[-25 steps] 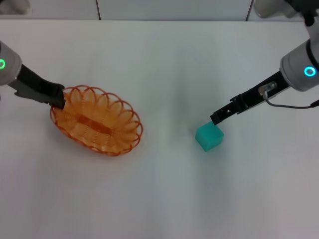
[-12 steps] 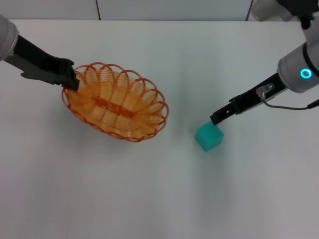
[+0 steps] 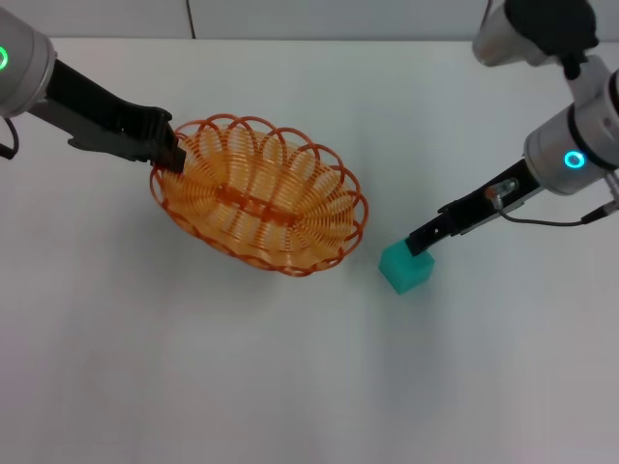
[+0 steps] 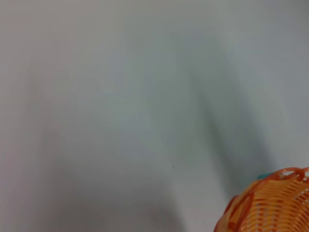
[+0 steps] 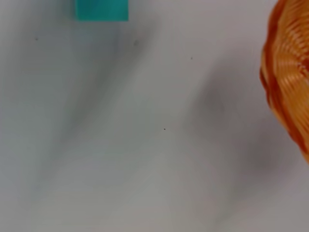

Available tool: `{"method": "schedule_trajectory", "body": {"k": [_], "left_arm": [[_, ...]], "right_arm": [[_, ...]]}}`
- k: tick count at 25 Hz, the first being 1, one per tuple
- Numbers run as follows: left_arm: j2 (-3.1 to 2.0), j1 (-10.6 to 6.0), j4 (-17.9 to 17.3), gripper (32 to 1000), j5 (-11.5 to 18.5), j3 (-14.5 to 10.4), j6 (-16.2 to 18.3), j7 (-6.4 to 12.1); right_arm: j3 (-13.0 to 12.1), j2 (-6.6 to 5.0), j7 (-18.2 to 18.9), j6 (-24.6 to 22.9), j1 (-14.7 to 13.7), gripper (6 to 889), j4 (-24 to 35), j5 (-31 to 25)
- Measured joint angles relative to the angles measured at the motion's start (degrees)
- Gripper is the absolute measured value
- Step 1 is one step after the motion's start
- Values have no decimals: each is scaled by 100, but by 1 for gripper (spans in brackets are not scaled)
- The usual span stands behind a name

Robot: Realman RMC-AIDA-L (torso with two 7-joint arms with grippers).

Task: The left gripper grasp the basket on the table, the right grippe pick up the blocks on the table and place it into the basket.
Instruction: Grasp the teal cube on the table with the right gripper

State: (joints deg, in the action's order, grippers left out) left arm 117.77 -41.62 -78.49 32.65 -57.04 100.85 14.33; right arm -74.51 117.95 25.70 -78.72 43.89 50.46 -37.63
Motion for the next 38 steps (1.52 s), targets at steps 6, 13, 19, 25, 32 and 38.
{"method": "schedule_trajectory", "body": {"k": [6, 13, 19, 25, 32, 38], "left_arm": [[-3, -12, 20, 70, 110, 45, 7, -3], [-11, -68, 28, 70, 118, 53, 2, -6], [-14, -111, 37, 70, 127, 53, -10, -9], [-17, -134, 40, 71, 153, 62, -23, -9], [-18, -137, 54, 71, 189, 95, -27, -10], [-14, -135, 54, 70, 189, 97, -35, -10]], "right_arm": [[-37, 10, 244, 405, 416, 859, -804, -8], [-52, 31, 442, 759, 749, 859, -1511, -60], [-76, 50, 544, 987, 930, 859, -1963, -70], [-214, 58, 555, 1213, 986, 858, -2155, -80], [-347, 72, 558, 1406, 1031, 858, -2271, -95], [-345, 78, 633, 1473, 1090, 858, -2357, -178]]}}
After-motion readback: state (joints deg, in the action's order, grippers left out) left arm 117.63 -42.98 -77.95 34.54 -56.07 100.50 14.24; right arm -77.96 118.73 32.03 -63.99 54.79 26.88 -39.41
